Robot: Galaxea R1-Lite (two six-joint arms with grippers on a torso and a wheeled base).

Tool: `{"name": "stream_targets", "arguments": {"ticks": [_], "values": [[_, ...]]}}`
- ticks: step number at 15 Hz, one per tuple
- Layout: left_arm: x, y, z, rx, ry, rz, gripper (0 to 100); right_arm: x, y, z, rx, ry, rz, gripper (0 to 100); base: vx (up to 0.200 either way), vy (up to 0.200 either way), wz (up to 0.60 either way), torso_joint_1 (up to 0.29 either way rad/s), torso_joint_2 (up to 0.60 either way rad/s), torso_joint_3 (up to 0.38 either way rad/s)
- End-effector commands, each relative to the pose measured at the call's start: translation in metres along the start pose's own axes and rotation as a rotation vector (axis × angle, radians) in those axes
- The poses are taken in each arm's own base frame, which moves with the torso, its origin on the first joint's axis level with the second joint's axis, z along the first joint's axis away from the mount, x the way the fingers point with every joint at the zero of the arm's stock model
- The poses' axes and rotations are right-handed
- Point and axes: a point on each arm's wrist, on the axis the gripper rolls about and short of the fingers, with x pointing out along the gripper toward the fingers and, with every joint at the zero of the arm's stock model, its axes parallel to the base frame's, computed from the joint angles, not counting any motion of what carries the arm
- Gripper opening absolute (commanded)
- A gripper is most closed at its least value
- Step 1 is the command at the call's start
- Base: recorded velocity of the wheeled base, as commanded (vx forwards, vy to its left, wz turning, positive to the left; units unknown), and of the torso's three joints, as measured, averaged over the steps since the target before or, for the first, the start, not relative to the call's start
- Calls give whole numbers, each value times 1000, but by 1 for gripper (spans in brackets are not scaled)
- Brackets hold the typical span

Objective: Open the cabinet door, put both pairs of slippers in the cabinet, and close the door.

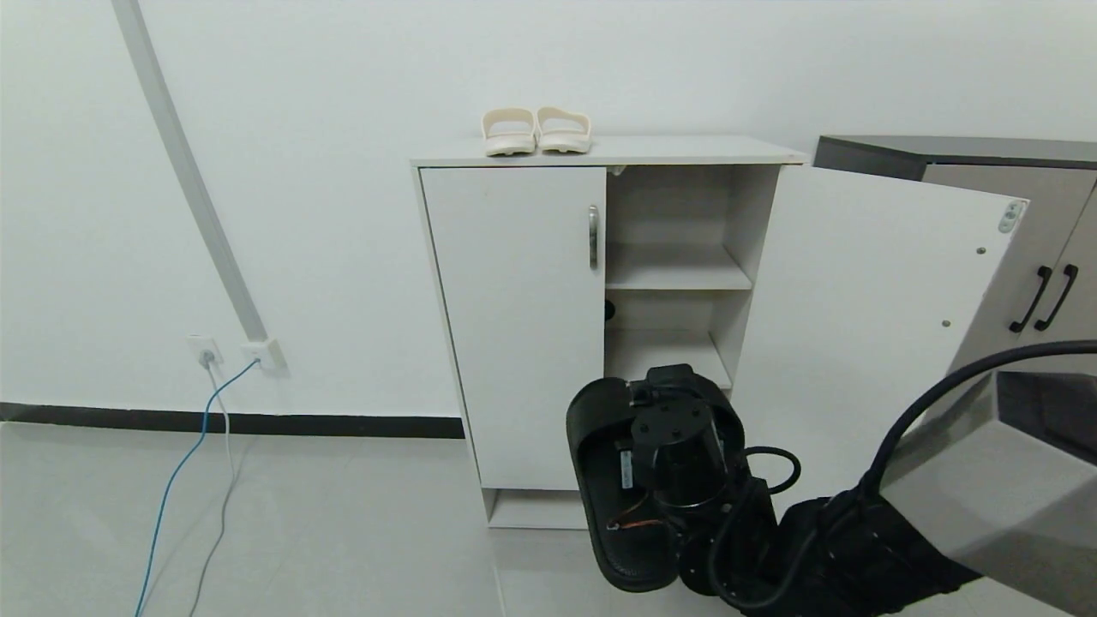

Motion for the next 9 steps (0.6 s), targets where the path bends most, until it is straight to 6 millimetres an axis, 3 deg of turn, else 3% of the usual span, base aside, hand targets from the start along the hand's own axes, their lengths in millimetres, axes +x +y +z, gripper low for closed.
{"name": "stream_targets", "arguments": {"ticks": [1, 3, 9], "values": [[0, 0, 0, 0, 3, 0, 0, 15, 2, -8, -2, 7, -33, 0, 0, 0, 0, 0, 0, 0], [0, 0, 0, 0, 3, -2, 0, 20, -2, -6, 10, 3, -48, 0, 0, 0, 0, 0, 0, 0], [0, 0, 0, -1, 3, 0, 0, 34, -9, -14, 6, 16, -86, 0, 0, -200, 0, 3, 6, 4]]}}
